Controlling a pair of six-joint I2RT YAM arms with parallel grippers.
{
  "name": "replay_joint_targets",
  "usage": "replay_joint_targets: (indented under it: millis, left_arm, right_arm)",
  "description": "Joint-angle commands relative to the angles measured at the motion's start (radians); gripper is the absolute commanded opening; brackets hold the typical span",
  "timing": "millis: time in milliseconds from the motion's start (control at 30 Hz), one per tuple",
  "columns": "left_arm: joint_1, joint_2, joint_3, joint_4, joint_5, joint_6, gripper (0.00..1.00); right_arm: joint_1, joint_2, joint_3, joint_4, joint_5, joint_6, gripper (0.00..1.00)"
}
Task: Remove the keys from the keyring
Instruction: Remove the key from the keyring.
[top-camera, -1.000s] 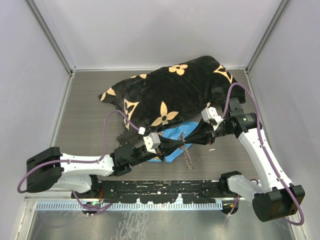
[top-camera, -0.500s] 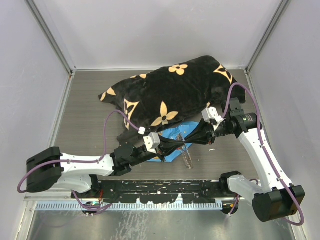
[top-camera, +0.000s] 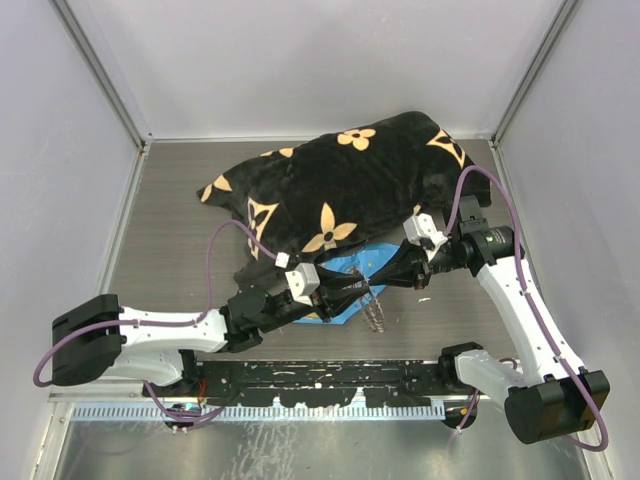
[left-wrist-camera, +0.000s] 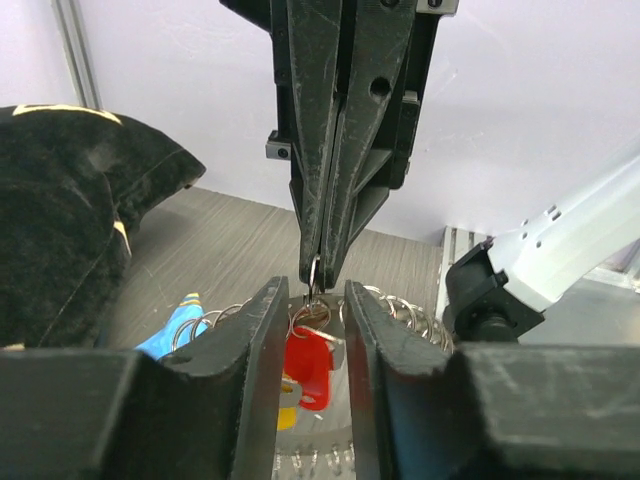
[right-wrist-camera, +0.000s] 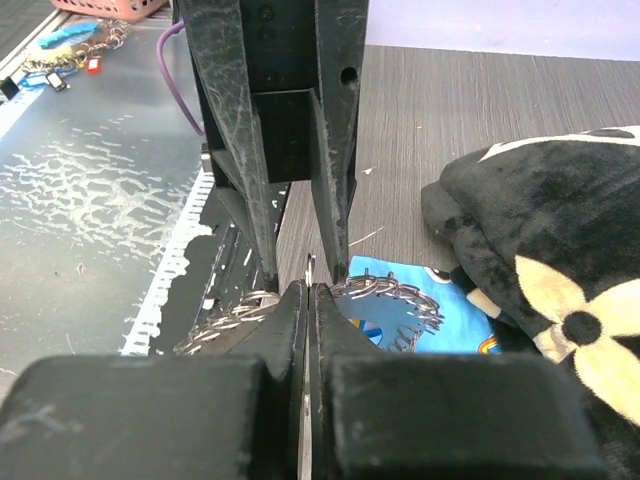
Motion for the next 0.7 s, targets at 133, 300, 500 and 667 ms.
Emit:
replay_joint_targets:
  millis: [133,300,500,667]
  left_arm:
    - [-0.003,-0.164,-0.041,-0.094,-0.030,0.034,0.43]
    - [-0.002,-0.277,-0.081,-0.257,-0.047,0.087,0.44]
    - [-0.003,-0.268,-0.075,-0.329,-0.057,0.118,0.43]
    - [-0.003,-0.184,-0.032,-0.294,-0.077,0.148,0.39]
  right_arm:
    - [-0.001,-0.016,-0.005,0.041,-0.045,0.047,0.01]
    - [-0.001,-0.008,-0.010,0.040,-0.046,0.043,0.01]
    - [-0.001,0.001,-0.014,0.039,-0.045,0.040,0.01]
    - [-0.002,0.004,-0.016,0.039,-0.044,0.040,0.01]
